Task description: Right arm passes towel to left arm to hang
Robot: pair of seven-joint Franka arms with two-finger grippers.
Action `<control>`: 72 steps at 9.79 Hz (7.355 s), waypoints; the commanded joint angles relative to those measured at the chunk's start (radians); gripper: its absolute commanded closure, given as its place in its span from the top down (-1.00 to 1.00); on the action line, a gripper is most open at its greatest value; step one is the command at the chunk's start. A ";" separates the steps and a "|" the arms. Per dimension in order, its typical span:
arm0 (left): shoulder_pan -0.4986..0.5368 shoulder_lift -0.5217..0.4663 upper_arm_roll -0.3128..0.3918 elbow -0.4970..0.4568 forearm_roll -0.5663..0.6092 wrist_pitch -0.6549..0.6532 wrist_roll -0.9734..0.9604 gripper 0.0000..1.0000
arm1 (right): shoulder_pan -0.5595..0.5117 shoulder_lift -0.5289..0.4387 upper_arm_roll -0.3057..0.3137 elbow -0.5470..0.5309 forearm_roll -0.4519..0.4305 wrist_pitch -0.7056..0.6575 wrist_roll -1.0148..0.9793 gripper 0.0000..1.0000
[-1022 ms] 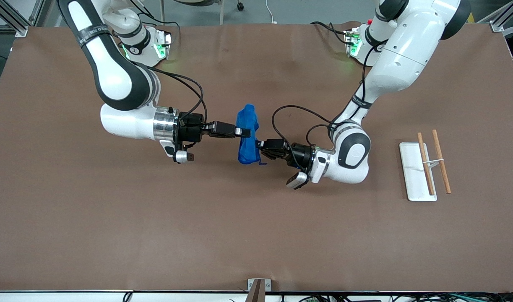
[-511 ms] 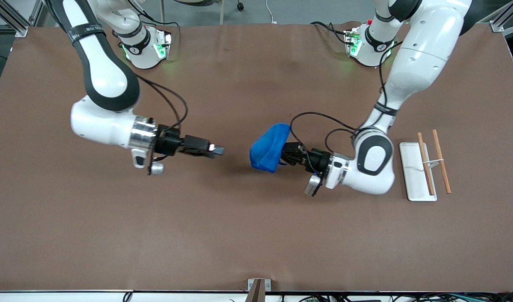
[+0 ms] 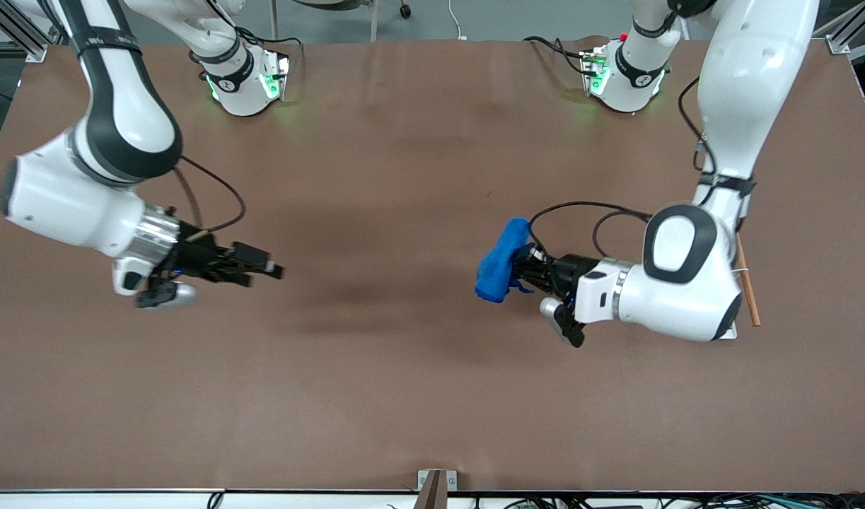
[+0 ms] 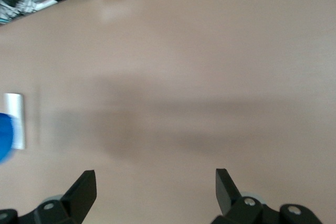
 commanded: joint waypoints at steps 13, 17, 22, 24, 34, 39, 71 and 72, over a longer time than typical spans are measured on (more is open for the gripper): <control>-0.171 -0.248 0.013 -0.040 0.722 -0.133 -0.381 -0.99 | -0.038 -0.228 -0.301 0.320 -0.455 -0.628 0.087 1.00; -0.153 -0.263 0.016 -0.037 0.728 -0.128 -0.391 -1.00 | -0.026 -0.220 -0.301 0.320 -0.484 -0.616 0.071 1.00; -0.017 -0.366 0.026 -0.081 0.735 -0.234 -0.398 -1.00 | -0.014 -0.218 -0.269 0.323 -0.527 -0.599 0.146 1.00; 0.044 -0.378 0.024 -0.079 0.736 -0.231 -0.447 -1.00 | -0.026 -0.218 -0.269 0.322 -0.521 -0.599 0.134 1.00; 0.330 -0.358 0.027 -0.122 0.738 -0.211 -0.303 -0.98 | -0.017 -0.220 -0.269 0.320 -0.521 -0.600 0.146 1.00; 0.379 -0.355 0.027 -0.113 0.748 -0.208 -0.300 -0.99 | -0.015 -0.220 -0.269 0.319 -0.521 -0.600 0.146 1.00; 0.235 -0.634 0.153 -0.283 0.619 -0.019 -0.194 1.00 | -0.018 -0.220 -0.270 0.316 -0.510 -0.605 0.143 1.00; 0.210 -0.655 0.154 -0.282 0.626 -0.048 -0.231 1.00 | -0.018 -0.220 -0.270 0.316 -0.510 -0.606 0.143 1.00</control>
